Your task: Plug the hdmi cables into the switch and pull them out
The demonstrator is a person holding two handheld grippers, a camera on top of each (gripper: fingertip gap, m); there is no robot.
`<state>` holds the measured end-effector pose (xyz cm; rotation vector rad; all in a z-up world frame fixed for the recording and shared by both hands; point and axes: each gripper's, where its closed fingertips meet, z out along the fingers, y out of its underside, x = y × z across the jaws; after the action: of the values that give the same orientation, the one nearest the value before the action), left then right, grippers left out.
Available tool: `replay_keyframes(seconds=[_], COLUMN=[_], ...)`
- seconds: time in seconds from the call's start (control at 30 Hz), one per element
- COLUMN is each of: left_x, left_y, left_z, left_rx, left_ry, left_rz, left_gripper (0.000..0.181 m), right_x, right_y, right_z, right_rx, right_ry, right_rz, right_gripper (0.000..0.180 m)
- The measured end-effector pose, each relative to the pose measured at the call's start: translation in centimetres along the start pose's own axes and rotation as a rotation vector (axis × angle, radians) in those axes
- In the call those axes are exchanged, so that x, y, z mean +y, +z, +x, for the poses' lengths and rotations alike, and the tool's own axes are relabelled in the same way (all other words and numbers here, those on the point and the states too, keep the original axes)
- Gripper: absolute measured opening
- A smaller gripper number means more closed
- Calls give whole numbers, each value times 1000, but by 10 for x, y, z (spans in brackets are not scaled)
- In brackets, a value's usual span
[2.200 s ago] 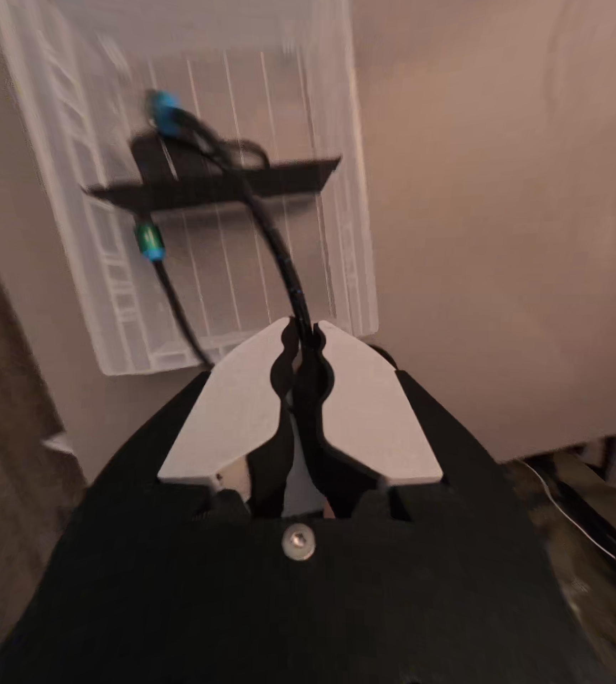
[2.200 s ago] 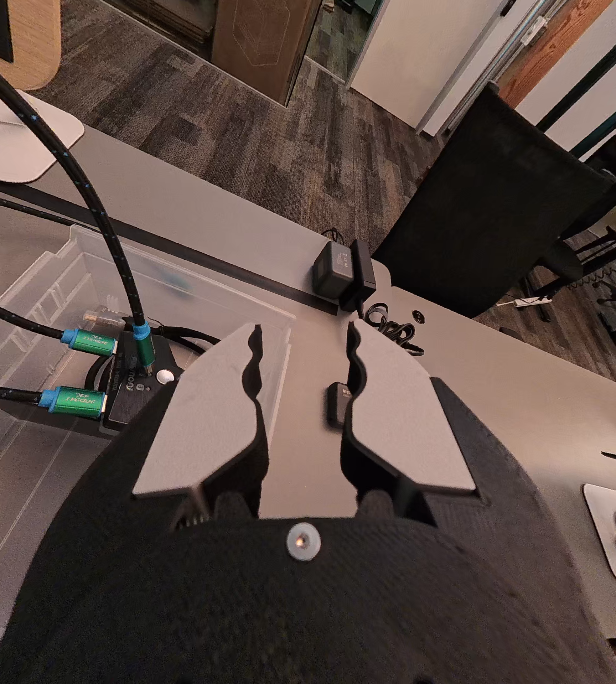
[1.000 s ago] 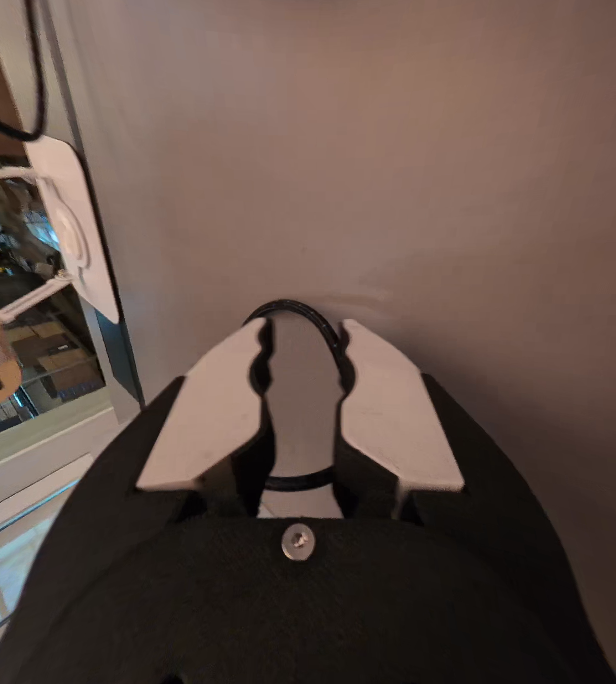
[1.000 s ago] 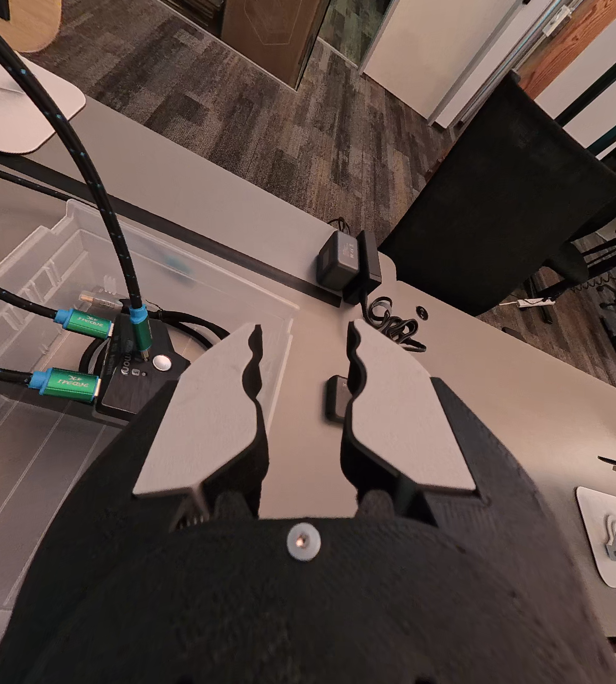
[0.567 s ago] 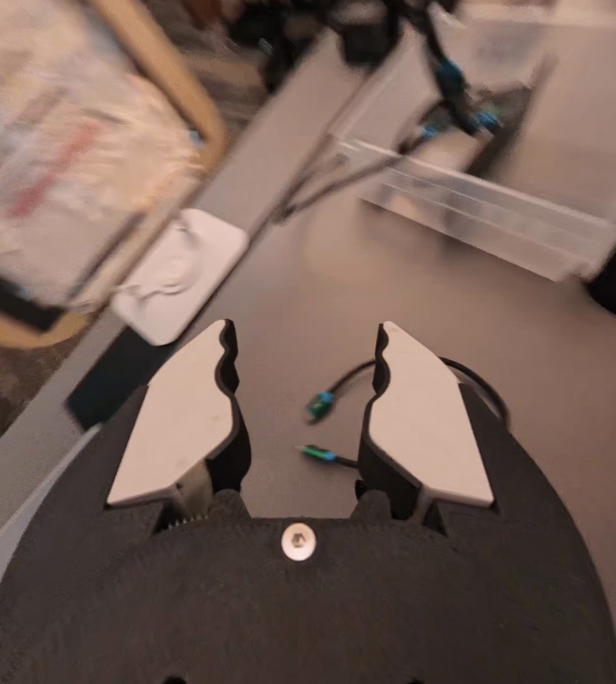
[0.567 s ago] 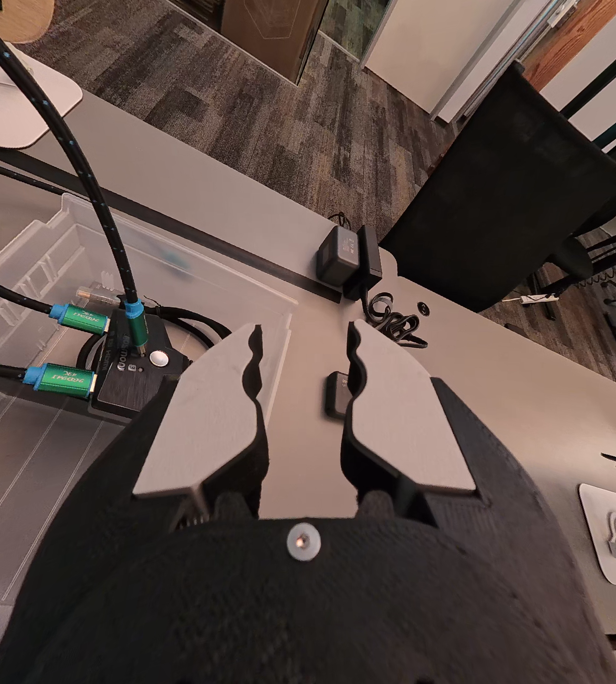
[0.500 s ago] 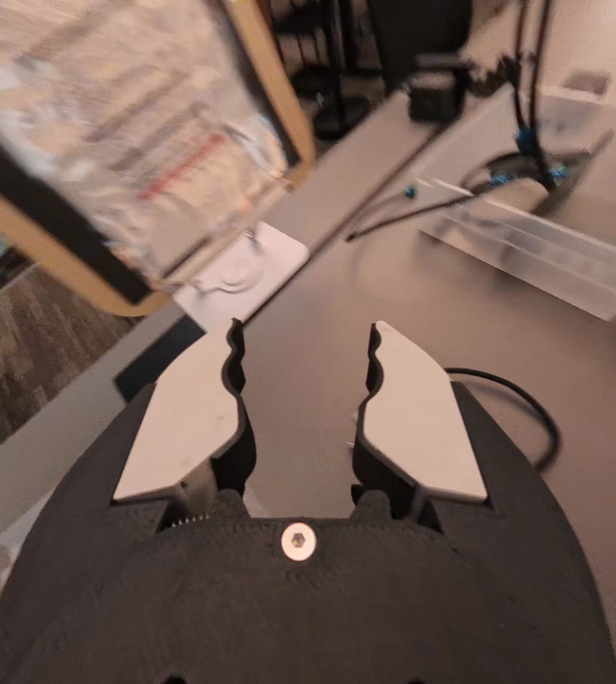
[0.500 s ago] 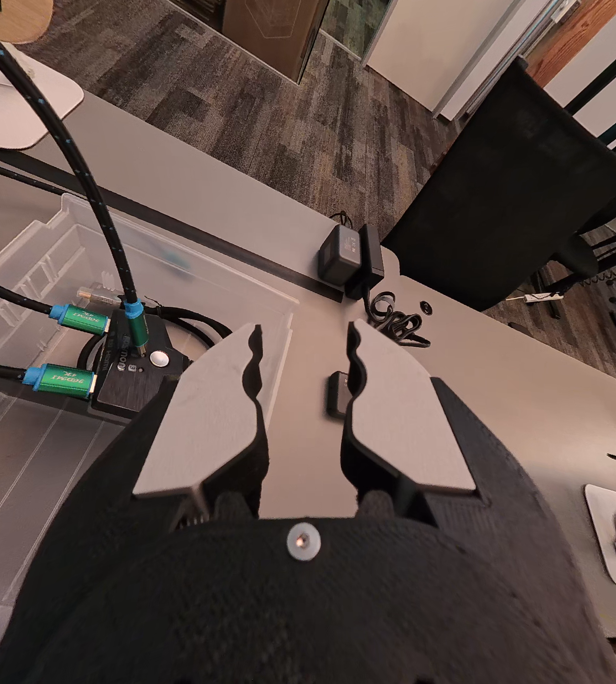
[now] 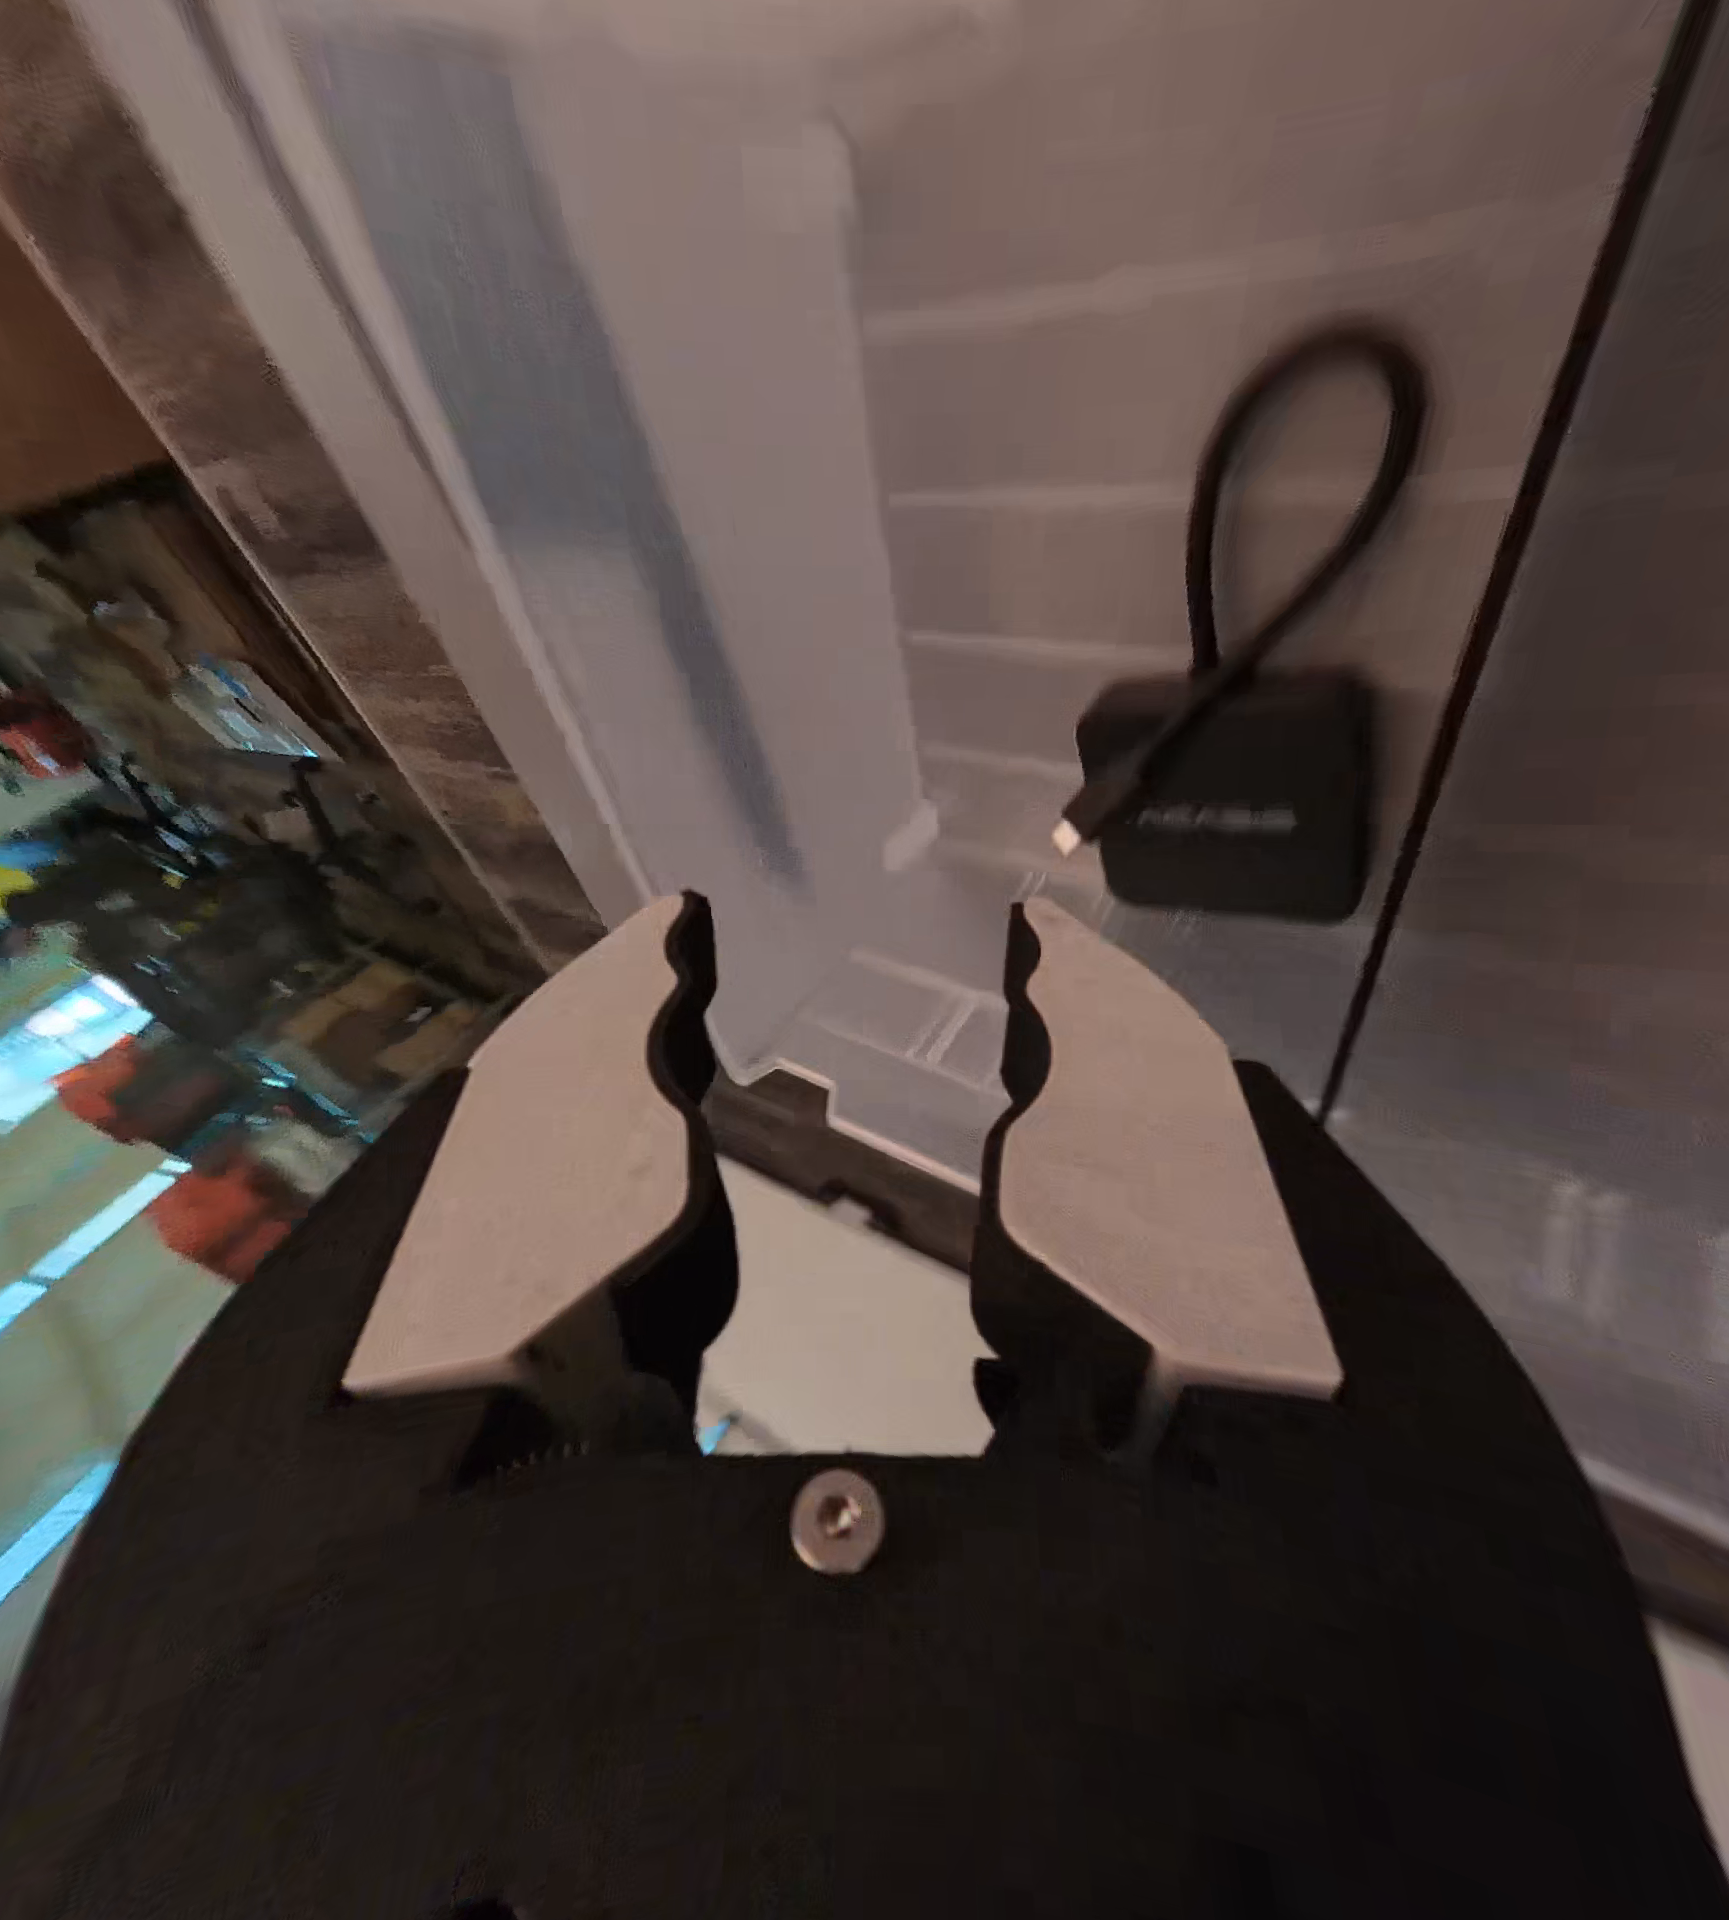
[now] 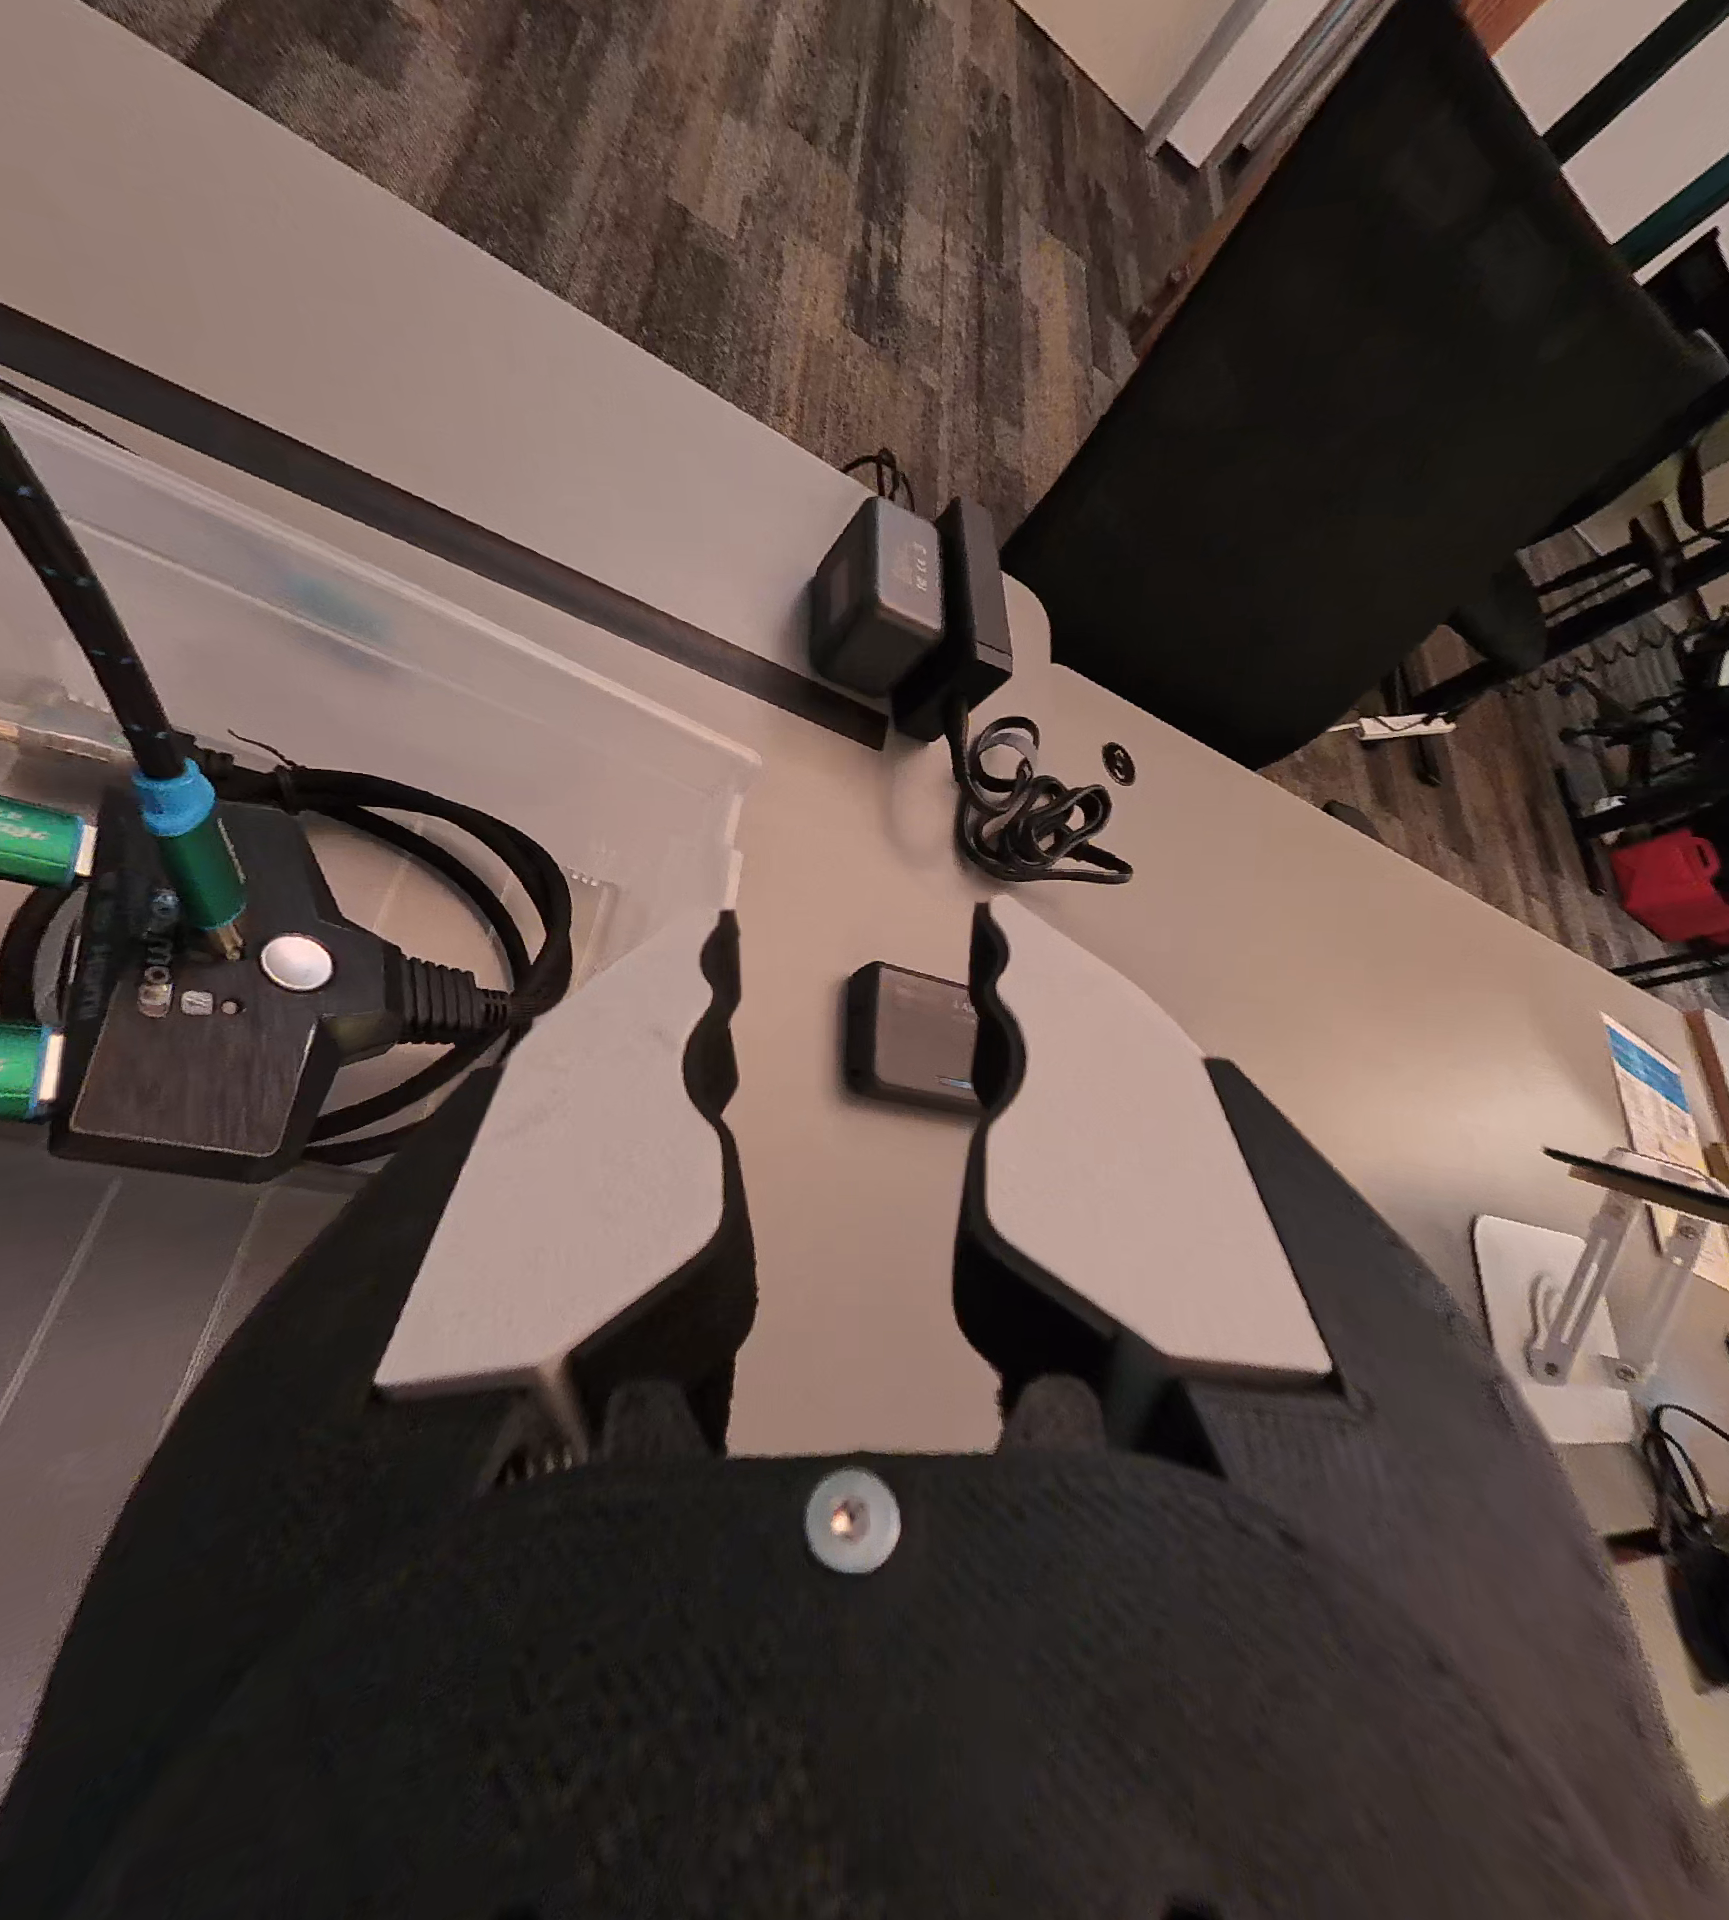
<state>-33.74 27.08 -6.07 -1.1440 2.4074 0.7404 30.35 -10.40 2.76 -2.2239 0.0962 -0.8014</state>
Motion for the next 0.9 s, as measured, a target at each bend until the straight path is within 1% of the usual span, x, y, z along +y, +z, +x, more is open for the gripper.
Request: replay_keyframes(seconds=[0.1,0.2,0.27,0.37,0.5,0.6,0.67,0.7,0.77,0.83,0.9], left_x=[2,5,7,12,10,11,11,9,10,9,8], left_y=[25,44,51,59,67,67,66,66,67,67,65], left_z=[17,31,40,50,56,59,62,61,60,59,53], left_rx=[75,157,233,320,338,357,361,330,294,287,262], left_ry=[186,316,335,340,389,445,513,556,614,586,515], left_rz=[-42,-57,-60,-88,-79,-84,-75,-71,-95,-102,-96], left_gripper=[55,55,50,49,44,35,15,10,10,10,10], right_x=[-3,-1,1,3,2,3,5,6,9,11,11], right_y=[2,7,10,13,16,17,19,20,23,25,27], right_z=[-2,-5,-8,-8,-13,-15,-17,-17,-19,-23,-26], right_rx=[22,32,40,59,53,47,44,46,41,27,18], right_ry=[-29,-63,-92,-127,-144,-156,-170,-182,-193,-196,-207], right_rz=[-12,-45,-72,-103,-116,-125,-138,-146,-164,-174,-178], right_gripper=[42,42,42,42,42,41,41,40,39,39,38])
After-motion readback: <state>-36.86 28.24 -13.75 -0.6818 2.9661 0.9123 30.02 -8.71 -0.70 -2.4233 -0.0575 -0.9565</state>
